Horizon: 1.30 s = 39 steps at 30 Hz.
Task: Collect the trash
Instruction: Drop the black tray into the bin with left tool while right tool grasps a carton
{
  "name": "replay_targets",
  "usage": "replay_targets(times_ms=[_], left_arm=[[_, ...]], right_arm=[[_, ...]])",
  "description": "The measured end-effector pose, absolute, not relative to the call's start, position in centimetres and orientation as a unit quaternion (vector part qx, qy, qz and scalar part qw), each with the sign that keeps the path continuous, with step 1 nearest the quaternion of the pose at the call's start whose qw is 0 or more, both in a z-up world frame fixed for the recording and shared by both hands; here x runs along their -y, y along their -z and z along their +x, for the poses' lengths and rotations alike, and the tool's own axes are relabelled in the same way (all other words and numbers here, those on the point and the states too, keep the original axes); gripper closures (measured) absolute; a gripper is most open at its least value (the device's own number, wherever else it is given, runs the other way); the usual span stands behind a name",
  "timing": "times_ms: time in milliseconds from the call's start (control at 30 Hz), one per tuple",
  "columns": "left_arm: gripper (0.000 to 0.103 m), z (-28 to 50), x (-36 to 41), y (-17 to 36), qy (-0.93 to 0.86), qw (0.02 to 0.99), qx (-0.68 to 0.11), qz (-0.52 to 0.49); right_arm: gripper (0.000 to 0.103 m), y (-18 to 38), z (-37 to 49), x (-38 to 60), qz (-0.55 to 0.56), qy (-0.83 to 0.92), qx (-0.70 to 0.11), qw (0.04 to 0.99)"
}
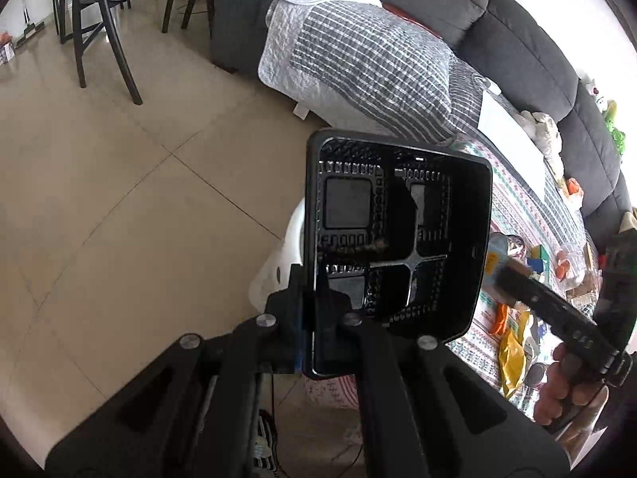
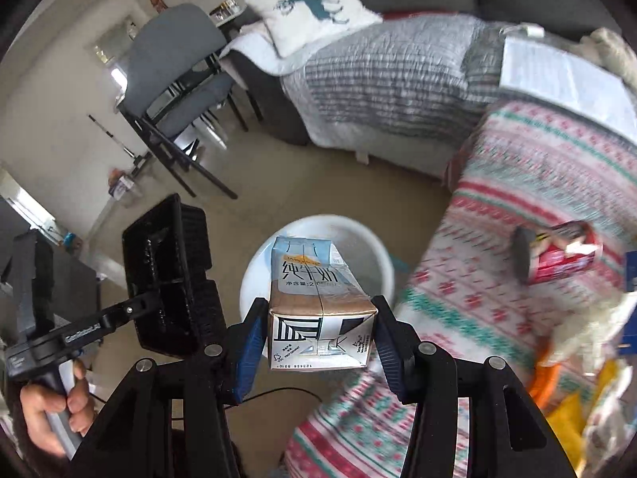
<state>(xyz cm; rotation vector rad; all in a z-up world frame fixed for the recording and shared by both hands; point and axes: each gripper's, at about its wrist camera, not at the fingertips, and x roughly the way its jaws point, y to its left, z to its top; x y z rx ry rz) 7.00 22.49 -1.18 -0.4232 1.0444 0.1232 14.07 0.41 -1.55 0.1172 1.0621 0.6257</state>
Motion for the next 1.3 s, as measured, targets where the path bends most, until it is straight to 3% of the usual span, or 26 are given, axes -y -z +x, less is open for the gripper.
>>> replay_targets(times_ms=[233,367,667,1067,1133,1167,1200,1300], left_arm=[[0.098,7.7,-22.9,2.1,-0.067,0.837,-0.509,-0.191],[0.098,8.2,-22.7,2.8,-0.073,0.832,-0.519,-0.184],[0.098,10.6,-20.8,4.7,-0.078,0.815,-0.547,-0.171],[0.097,13.9,-17.5,7.3,-0.076,0.799,-0.581,-0.135],[0.073,14.4,-16.9,7.3,-0.094,0.798,-0.584,-0.112],[0.039,14.4,-16.8,7.2,-0.099,0.798,-0.585,-0.107],[0.017,14.3,-16.7,7.0,-0.103,0.800,-0.580,-0.109],[0.015,13.8,-16.0,6.0,-0.094,0.809,-0.570,-0.110]], right_arm=[[0.047,4.4,15.5,-1.1,0.096,-0.293,-0.526,0.792],[0.040,4.8,15.7,0.7,0.120,-0.278,-0.530,0.792],[0.029,1.6,14.1,6.0,0.097,-0.230,-0.510,0.823],[0.025,-1.5,11.3,16.0,0.081,-0.148,-0.485,0.858],[0.022,-1.9,11.1,17.4,0.084,-0.133,-0.481,0.863],[0.021,-2.1,10.9,18.3,0.085,-0.124,-0.478,0.865],[0.020,-2.3,10.8,19.0,0.087,-0.117,-0.476,0.867],[0.019,-2.7,10.4,21.5,0.093,-0.092,-0.477,0.869]])
